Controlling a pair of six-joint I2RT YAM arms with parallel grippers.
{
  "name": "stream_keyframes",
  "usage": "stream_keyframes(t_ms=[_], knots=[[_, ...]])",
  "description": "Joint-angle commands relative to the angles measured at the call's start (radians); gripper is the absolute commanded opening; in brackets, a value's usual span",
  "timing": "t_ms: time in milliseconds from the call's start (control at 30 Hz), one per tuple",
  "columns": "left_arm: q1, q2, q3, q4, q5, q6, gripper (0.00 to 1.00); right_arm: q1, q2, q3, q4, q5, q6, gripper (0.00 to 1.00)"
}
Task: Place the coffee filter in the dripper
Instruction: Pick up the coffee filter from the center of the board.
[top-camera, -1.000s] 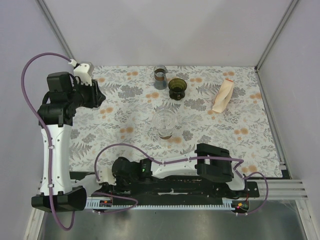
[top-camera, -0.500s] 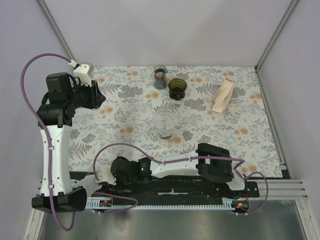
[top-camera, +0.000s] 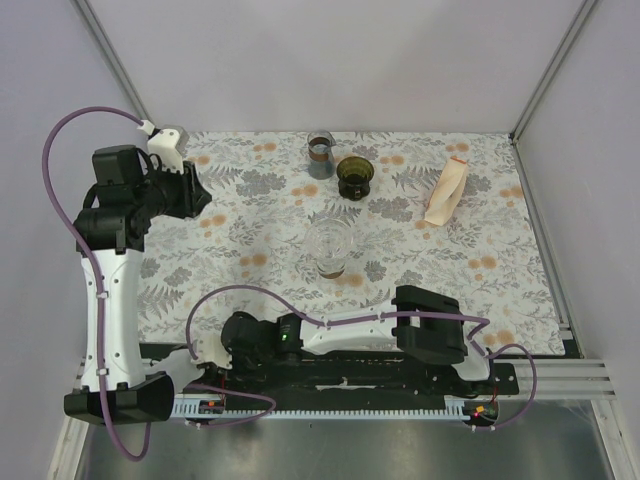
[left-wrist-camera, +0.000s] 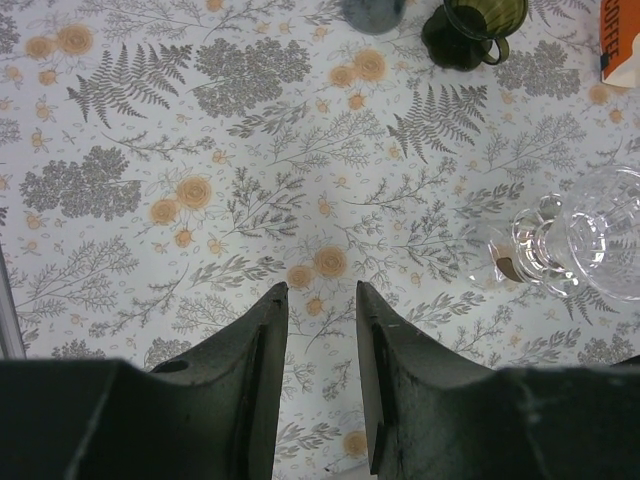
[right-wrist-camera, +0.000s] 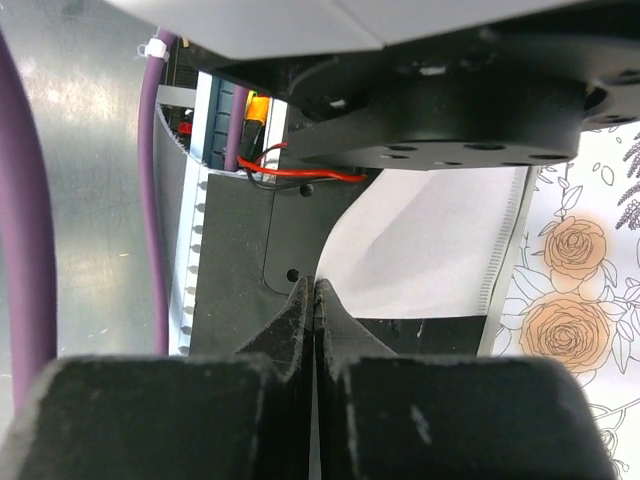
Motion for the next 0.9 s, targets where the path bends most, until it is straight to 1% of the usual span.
stream_keyframes(t_ms=[0, 200, 433, 567, 767, 867], knots=[[0.002, 0.014, 0.048, -0.023, 0.062, 0.033, 0.41, -0.028, 0.000, -0.018, 0.152, 0.035, 0.067, 0.00], [0.000, 0.045, 0.136, -0.096, 0.114, 0.080, 0.42, -0.115, -0.213, -0.176, 0.188, -0.016, 0.070, 0.00], [0.000, 0.062, 0.244, -0.215, 0.198, 0.166, 0.44, -0.194, -0.383, -0.267, 0.185, -0.071, 0.095, 0.00], [-0.001, 0.082, 0.296, -0.294, 0.253, 0.238, 0.46, -0.218, -0.486, -0.282, 0.130, -0.083, 0.070, 0.00], [-0.023, 0.164, 0.417, -0.503, 0.371, 0.391, 0.46, -0.284, -0.659, -0.311, -0.006, -0.120, 0.020, 0.00], [-0.072, 0.184, 0.450, -0.515, 0.370, 0.399, 0.46, -0.327, -0.756, -0.346, -0.077, -0.154, -0.025, 0.00]])
